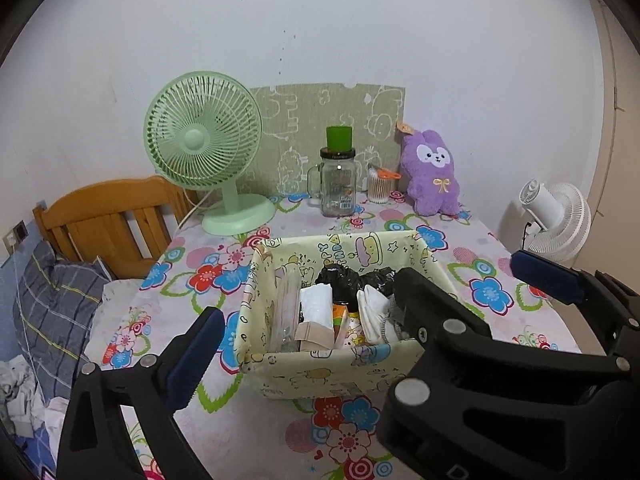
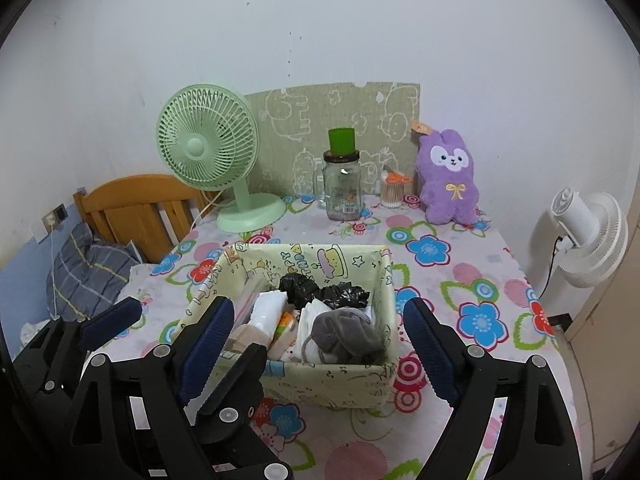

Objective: Organize soft objects

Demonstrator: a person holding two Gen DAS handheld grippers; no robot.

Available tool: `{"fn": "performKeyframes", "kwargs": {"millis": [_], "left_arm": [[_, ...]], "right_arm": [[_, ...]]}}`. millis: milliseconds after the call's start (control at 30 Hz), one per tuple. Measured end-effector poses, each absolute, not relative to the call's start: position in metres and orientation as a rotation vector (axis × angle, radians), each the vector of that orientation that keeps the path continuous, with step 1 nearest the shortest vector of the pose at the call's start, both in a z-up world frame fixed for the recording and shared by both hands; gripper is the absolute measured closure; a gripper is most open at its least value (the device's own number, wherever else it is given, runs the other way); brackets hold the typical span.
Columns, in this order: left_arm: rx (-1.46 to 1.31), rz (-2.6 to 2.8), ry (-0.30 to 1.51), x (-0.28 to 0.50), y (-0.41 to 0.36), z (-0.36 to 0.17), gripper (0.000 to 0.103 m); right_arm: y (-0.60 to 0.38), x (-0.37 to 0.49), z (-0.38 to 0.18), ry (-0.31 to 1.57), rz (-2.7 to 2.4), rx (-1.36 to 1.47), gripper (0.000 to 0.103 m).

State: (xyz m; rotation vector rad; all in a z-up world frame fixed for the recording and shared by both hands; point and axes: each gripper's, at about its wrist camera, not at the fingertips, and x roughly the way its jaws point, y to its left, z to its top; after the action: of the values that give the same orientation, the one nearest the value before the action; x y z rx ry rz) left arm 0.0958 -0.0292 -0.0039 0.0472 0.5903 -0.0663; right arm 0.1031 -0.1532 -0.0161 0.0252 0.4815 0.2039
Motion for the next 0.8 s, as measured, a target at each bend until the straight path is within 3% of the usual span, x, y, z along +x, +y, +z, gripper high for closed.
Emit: {"fn": "performKeyframes", "kwargs": {"millis": [400, 800], "left_arm": [[0.036, -0.067, 0.545, 0.057, -0.029, 0.006, 0.000], [0.027, -0.039, 0.495, 0.017, -0.020, 0.015, 0.000]], "right_arm": [[-0.166, 0.054, -0.005, 0.414, 0.168, 0.017, 0.002], [-0.191, 0.010, -0.001, 0.358, 0.092, 0.026, 0.002]]}}
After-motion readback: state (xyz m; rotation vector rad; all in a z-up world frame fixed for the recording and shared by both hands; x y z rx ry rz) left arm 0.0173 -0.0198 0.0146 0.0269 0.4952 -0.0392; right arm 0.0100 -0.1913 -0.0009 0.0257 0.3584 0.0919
